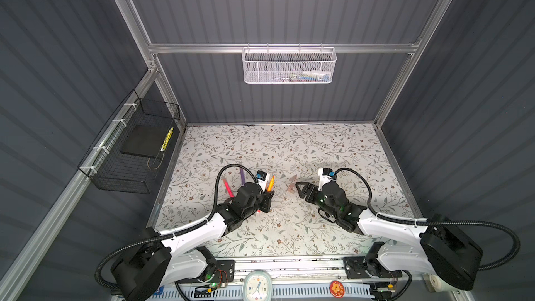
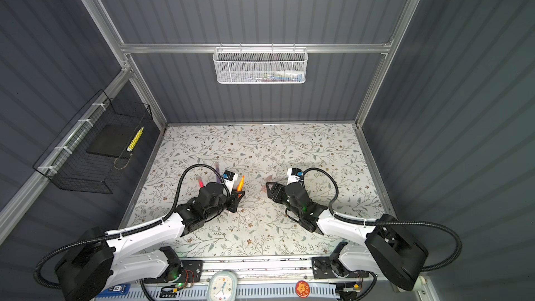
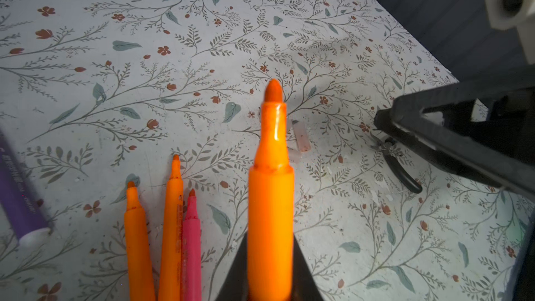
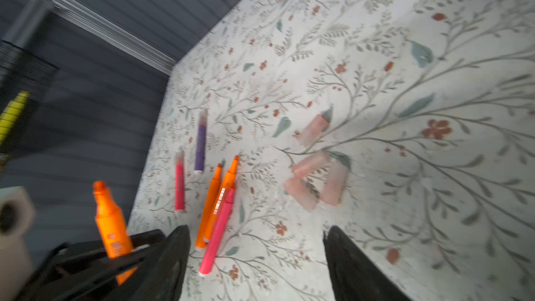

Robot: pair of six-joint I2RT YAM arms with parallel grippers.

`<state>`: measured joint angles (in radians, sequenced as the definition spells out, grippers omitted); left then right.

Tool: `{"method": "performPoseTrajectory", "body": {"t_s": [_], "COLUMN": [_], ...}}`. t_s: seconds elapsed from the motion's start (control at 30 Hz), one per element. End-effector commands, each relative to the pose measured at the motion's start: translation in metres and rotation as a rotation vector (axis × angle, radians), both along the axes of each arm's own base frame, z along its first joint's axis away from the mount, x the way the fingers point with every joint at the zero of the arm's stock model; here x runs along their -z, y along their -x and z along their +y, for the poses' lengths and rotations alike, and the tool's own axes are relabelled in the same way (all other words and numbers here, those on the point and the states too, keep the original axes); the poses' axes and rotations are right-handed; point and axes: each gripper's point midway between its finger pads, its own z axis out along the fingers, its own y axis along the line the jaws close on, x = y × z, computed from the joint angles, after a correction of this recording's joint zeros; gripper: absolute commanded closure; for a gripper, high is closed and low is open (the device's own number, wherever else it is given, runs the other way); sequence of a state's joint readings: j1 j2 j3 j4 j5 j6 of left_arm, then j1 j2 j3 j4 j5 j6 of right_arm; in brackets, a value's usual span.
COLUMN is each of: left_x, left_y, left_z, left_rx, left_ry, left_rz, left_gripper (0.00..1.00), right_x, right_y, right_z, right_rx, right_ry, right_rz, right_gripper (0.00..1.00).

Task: Insert pens into pen caps
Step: Pick up the pen cap from the center of the table.

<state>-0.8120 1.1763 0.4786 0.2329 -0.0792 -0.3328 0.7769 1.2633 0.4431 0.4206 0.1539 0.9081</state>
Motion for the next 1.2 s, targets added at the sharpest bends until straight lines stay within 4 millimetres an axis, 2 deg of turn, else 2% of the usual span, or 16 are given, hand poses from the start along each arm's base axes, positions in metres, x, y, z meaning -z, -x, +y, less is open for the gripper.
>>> {"method": "performPoseTrajectory", "body": {"t_s": [0.0,0.23,0.43,0.7,0.83,1.17], "left_x": [0.001,-0.004,-0.003,-0.006,-0.008,-0.009], "left_y": [0.0,0.008,0.011,0.017,0.017,0.017], "left_z": [0.004,-0.001,-0.004,-0.009,-0.012,-0.011], "left_rx": [-0.007,0.042,0.065,0.107,0.125,0.121], "left_ry": [0.011,0.041,0.044,0.06,0.061,0.064], "left_rz": [-0.019,-0.027,-0.005,-0.008,-0.013,-0.012], "left_gripper": [1.0,1.0,1.0,1.0,1.0,1.0], "right_x": [0.025,0.055,0.071,0.083,0.088,0.1], "right_y": [-0.001,-0.014,-0.032,-0.051,-0.054,-0.047], "right_z": [-0.009,-0.009,-0.011,-0.006,-0.008,-0.013], "right_rx": [-0.01,-0.029,-0.032,-0.039,-0.034,-0.032], "right_ry": [0.196,0.397,0.505,0.558,0.588,0.606], "right_rz": [0.091,0.193,0.245,0.278,0.293,0.334], "right_gripper": [0.28,0.41,0.5,0.52,0.53,0.72]}}
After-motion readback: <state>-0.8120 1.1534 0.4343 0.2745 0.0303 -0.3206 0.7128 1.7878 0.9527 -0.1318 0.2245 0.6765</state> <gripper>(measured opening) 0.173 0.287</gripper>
